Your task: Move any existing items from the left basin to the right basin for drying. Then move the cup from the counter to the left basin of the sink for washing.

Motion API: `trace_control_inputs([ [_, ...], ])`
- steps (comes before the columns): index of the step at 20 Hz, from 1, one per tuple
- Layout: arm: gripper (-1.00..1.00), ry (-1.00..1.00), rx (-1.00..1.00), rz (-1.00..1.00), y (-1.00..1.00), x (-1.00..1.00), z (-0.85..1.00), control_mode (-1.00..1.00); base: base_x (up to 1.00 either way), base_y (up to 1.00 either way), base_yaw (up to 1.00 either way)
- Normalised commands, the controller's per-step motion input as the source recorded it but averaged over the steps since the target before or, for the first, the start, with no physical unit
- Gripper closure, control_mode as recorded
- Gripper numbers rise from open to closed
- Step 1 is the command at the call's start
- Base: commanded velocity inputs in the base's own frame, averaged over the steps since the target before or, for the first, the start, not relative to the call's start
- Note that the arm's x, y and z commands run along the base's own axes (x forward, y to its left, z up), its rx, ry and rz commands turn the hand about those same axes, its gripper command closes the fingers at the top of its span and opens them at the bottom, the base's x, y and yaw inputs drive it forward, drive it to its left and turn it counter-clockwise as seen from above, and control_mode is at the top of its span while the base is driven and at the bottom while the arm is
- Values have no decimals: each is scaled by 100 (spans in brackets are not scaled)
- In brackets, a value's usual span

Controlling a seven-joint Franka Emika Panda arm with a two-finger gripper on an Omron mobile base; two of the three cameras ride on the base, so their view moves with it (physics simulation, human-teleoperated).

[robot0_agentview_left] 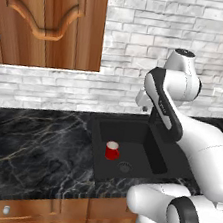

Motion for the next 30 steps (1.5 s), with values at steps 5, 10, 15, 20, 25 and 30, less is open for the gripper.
trace_control_inputs([
  [5, -100, 0, 0, 0, 0, 0, 0, -100, 0, 0, 0],
  [10, -100, 0, 0, 0, 0, 0, 0, -100, 0, 0, 0],
  [15, -100, 0, 0, 0, 0, 0, 0, -100, 0, 0, 0],
  [20, -100, 0, 0, 0, 0, 0, 0, -100, 0, 0, 0],
  [25, -100, 0, 0, 0, 0, 0, 0, -100, 0, 0, 0],
  [30, -100, 0, 0, 0, 0, 0, 0, -100, 0, 0, 0],
])
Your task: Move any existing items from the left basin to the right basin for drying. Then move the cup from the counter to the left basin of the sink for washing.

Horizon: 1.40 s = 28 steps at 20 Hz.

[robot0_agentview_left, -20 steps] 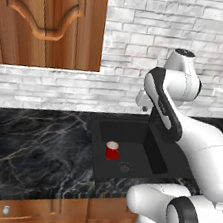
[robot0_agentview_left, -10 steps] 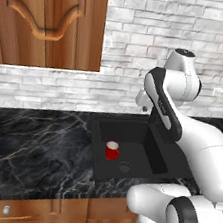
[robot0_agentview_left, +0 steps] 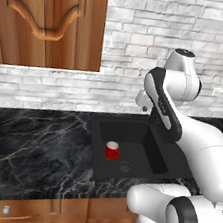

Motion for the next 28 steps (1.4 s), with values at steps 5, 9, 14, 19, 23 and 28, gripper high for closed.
trace_control_inputs([
  [5, -100, 0, 0, 0, 0, 0, 0, -100, 0, 0, 0],
  [9, -100, 0, 0, 0, 0, 0, 0, -100, 0, 0, 0],
  [14, -100, 0, 0, 0, 0, 0, 0, -100, 0, 0, 0],
  [19, -100, 0, 0, 0, 0, 0, 0, -100, 0, 0, 0],
  [23, -100, 0, 0, 0, 0, 0, 0, 100, 0, -14, 0],
  [28, -100, 0, 0, 0, 0, 0, 0, 100, 0, -52, 0],
])
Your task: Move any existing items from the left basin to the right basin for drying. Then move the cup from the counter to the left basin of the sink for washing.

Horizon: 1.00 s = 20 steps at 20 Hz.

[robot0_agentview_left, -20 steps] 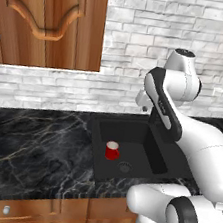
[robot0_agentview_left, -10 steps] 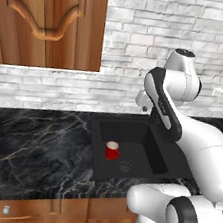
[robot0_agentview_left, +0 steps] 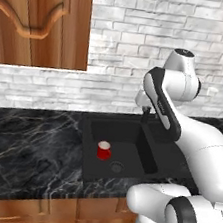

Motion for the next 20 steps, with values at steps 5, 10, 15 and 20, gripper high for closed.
trace_control_inputs([
  [5, -100, 0, 0, 0, 0, 0, 0, 100, 3, -53, 0],
  [10, -100, 0, 0, 0, 0, 0, 0, 100, 22, -48, 0],
  [15, -100, 0, 0, 0, 0, 0, 0, 100, 53, -35, 0],
  [20, -100, 0, 0, 0, 0, 0, 0, 100, 62, -26, 0],
])
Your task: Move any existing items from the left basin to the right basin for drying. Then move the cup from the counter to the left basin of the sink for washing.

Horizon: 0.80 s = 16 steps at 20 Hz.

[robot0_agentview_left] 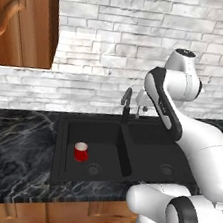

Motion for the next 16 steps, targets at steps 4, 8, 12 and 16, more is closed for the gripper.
trace_control_inputs([
  [4, -100, 0, 0, 0, 0, 0, 0, 100, 55, -27, 0],
  [8, -100, 0, 0, 0, 0, 0, 0, 100, 12, -7, 0],
  [12, -100, 0, 0, 0, 0, 0, 0, 100, 0, 0, 0],
  [16, -100, 0, 0, 0, 0, 0, 0, 100, 0, -3, 0],
])
